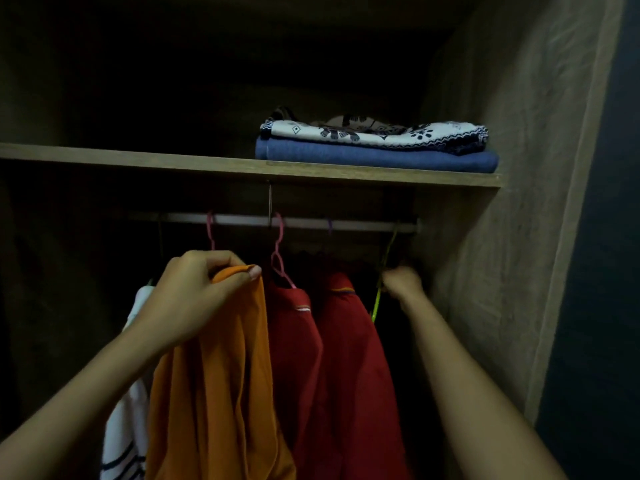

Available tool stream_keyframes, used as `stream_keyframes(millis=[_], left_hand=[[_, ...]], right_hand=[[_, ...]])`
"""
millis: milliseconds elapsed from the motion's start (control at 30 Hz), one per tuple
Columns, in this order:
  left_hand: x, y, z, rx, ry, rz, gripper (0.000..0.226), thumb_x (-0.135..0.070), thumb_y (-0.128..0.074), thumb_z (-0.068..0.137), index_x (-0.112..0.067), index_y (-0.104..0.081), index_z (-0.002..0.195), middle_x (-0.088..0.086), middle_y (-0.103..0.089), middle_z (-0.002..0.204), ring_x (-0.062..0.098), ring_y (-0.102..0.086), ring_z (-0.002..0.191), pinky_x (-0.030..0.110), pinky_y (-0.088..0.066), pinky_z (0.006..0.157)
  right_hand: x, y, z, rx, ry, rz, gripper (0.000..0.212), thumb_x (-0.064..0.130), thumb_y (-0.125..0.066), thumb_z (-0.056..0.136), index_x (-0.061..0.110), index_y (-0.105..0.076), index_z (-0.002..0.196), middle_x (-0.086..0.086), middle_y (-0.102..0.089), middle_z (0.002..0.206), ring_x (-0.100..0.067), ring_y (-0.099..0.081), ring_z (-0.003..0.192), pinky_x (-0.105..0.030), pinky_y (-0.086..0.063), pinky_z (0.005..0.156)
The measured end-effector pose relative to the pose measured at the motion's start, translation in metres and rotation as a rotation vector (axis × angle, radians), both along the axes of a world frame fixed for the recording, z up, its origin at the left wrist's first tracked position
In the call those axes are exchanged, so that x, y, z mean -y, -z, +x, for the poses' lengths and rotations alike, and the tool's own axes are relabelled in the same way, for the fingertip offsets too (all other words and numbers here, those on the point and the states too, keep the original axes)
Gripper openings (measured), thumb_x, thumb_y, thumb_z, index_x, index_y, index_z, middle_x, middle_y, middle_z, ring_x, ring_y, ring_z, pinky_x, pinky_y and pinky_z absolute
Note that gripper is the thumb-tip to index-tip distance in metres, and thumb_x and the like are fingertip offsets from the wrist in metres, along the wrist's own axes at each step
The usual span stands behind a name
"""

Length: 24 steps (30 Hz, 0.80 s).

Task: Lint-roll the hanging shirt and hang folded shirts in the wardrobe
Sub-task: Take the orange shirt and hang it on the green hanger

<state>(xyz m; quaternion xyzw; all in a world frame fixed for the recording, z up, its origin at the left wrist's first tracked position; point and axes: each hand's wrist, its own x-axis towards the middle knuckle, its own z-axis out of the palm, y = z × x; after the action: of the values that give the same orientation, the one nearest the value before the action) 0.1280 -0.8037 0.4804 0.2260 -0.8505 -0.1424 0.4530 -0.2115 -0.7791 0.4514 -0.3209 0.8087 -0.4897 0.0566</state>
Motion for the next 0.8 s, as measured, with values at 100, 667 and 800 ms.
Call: stream_keyframes(millis=[100,667,800], left_hand=[[0.002,0.001,-0.001,0.011,0.020,0.014,0.026,-0.049,-0.052,0.078,-0.028,-0.068,0.078,-0.024,-0.065,0.082,-0.004,-0.063,0.071,0.014,-0.041,0.057],[0.000,0.004,0.028,0.015,-0.015,0.062,0.023,-0.043,-0.056,0.083,-0.024,-0.069,0.081,-0.005,-0.068,0.077,0.000,-0.065,0.072,0.019,-0.049,0.062],[0.004,0.007,0.037,0.063,-0.028,0.113,0.021,-0.041,-0.059,0.087,-0.026,-0.069,0.079,-0.006,-0.068,0.074,-0.002,-0.064,0.070,0.017,-0.045,0.062]], right_hand=[[0.019,0.001,-0.004,0.055,-0.098,-0.075,0.030,0.030,-0.051,0.097,0.010,-0.062,0.116,-0.008,-0.061,0.084,-0.025,-0.058,0.072,-0.027,-0.035,0.057],[-0.014,-0.022,0.074,0.015,-0.017,-0.530,0.034,0.039,-0.061,0.077,0.010,-0.066,0.061,-0.004,-0.059,0.057,-0.022,-0.058,0.063,-0.029,-0.039,0.059],[-0.033,-0.009,0.104,0.064,-0.222,-0.546,0.039,0.046,-0.053,0.070,0.008,-0.063,0.071,-0.006,-0.063,0.055,-0.022,-0.065,0.063,-0.032,-0.047,0.064]])
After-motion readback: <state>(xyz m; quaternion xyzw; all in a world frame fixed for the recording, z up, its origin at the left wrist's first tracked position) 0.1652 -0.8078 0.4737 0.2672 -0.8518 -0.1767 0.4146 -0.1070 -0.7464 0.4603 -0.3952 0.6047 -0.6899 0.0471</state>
